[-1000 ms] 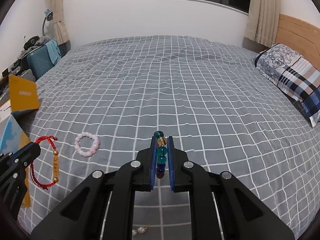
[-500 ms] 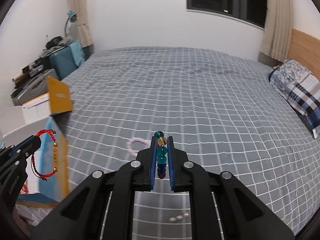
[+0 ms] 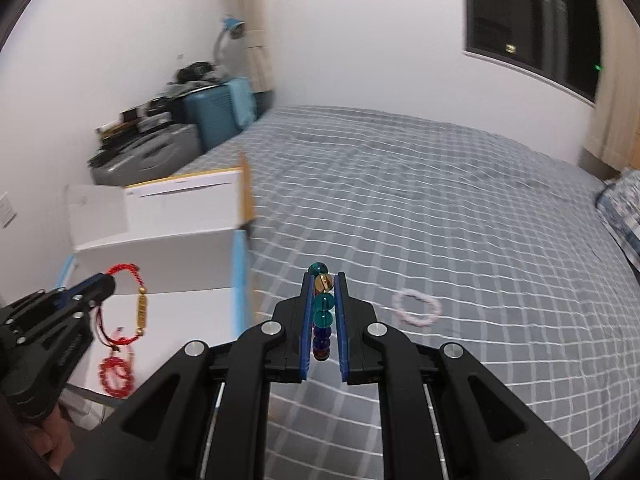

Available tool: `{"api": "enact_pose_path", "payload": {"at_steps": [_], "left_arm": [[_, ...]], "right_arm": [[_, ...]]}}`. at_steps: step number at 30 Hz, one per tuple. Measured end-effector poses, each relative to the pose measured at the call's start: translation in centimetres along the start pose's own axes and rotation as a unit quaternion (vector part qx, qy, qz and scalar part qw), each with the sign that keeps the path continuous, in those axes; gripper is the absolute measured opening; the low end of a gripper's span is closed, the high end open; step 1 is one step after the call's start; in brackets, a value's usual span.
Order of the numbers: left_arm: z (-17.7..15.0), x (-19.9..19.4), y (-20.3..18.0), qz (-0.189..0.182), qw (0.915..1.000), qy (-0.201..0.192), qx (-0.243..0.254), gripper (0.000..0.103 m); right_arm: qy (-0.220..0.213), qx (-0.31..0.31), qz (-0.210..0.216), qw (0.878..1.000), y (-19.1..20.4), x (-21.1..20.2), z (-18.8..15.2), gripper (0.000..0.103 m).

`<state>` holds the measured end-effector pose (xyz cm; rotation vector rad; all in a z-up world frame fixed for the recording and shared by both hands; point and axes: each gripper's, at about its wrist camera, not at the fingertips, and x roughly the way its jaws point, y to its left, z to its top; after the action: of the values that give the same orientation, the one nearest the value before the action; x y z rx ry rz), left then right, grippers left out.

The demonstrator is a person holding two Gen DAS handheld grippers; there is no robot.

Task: Organize jewelry
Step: 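Carry both held bracelets over the white box with both tools, then open both tools to drop the bracelets into the box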

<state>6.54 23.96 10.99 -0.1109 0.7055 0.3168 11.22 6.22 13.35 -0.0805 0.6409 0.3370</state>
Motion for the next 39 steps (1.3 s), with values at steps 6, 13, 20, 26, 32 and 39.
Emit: {"api": "enact_pose_path", "payload": {"at_steps": [6, 13, 20, 26, 32, 39], "left_arm": [[-1.5, 0.5, 5.2, 0.026, 0.9992, 0.016, -0.023, 0.007], [-3.4, 2.3, 9.5, 0.059, 0.9960, 0.054, -0.040, 0.006], [-4.6, 4.7, 11.8, 0.069, 0.9914, 0.097, -0.054, 0.006], [-5.6, 6.4, 12.4, 0.077, 0.9871, 0.131, -0.051, 0.006], [-5.8, 6.7, 12.3, 0.074, 0.9867, 0.136, -0.051, 0.006], [-5.6, 6.7, 12.5, 0.081, 0.9854, 0.138, -0.057, 0.022]], "right_arm": [[0.006, -0.030, 0.037, 0.999, 6.3, 0.7, -0.3, 0.009], [0.035, -0.050, 0.076, 0.995, 11.8, 3.1, -1.8, 0.009], [0.091, -0.054, 0.078, 0.991, 14.7, 6.9, -3.4, 0.009], [0.136, -0.054, 0.070, 0.987, 15.4, 9.4, -4.7, 0.009], [0.142, -0.057, 0.069, 0.986, 15.7, 10.0, -5.1, 0.009], [0.140, -0.060, 0.074, 0.986, 15.9, 9.7, -5.1, 0.014]]}}
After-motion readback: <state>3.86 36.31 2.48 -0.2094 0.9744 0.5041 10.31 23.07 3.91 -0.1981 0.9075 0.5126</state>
